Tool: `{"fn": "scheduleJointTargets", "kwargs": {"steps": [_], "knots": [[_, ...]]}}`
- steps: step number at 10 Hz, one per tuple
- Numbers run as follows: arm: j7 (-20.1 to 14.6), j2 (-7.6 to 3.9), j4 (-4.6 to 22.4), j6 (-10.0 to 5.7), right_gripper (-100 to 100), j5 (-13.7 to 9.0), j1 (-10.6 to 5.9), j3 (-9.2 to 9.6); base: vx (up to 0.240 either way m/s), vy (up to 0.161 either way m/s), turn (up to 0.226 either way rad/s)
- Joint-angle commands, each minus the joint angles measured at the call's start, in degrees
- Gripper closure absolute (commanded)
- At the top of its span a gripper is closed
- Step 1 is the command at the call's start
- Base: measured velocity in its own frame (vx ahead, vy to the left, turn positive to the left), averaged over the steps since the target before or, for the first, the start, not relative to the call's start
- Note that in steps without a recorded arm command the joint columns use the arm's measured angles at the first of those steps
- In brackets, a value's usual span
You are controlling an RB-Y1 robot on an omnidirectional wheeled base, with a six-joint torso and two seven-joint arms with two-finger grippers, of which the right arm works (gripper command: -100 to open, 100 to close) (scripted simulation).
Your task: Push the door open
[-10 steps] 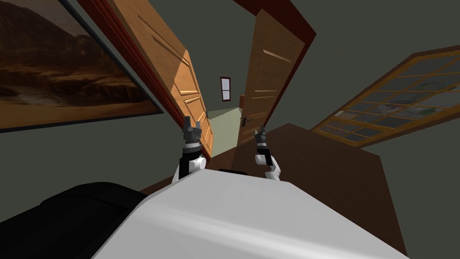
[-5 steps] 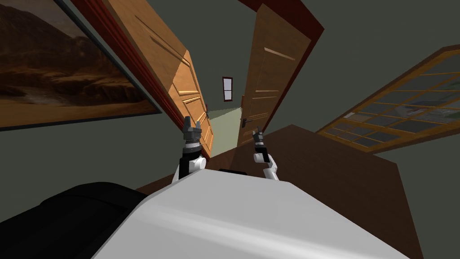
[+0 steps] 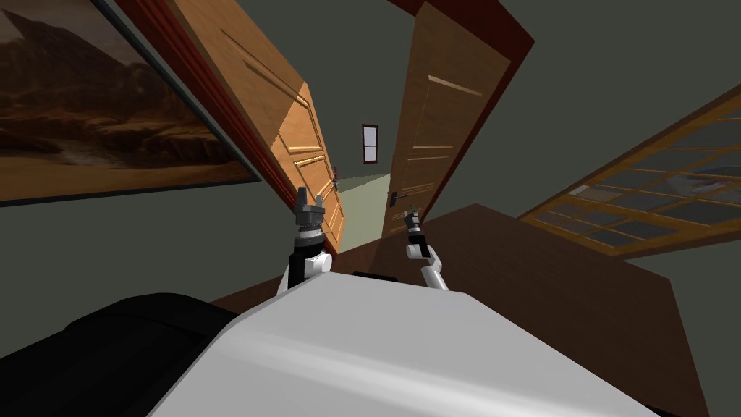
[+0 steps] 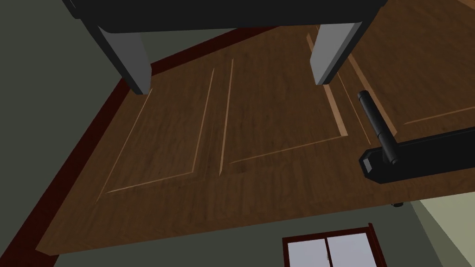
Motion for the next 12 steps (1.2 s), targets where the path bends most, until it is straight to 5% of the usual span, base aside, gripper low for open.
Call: {"fn": "scheduleJointTargets", "kwargs": {"steps": [1, 4, 12], "knots": [[0.0, 0.03, 1.8, -0.12, -100, -0.1, -0.79, 0.06, 0.043, -0.099, 0.038], [0.2, -0.06, 7.5, -0.31, -100, -0.6, -4.46, 0.44, 0.053, -0.100, 0.103], [0.4, -0.04, 18.6, -0.61, -100, -1.5, -10.37, 1.05, 0.041, -0.088, 0.068]]}}
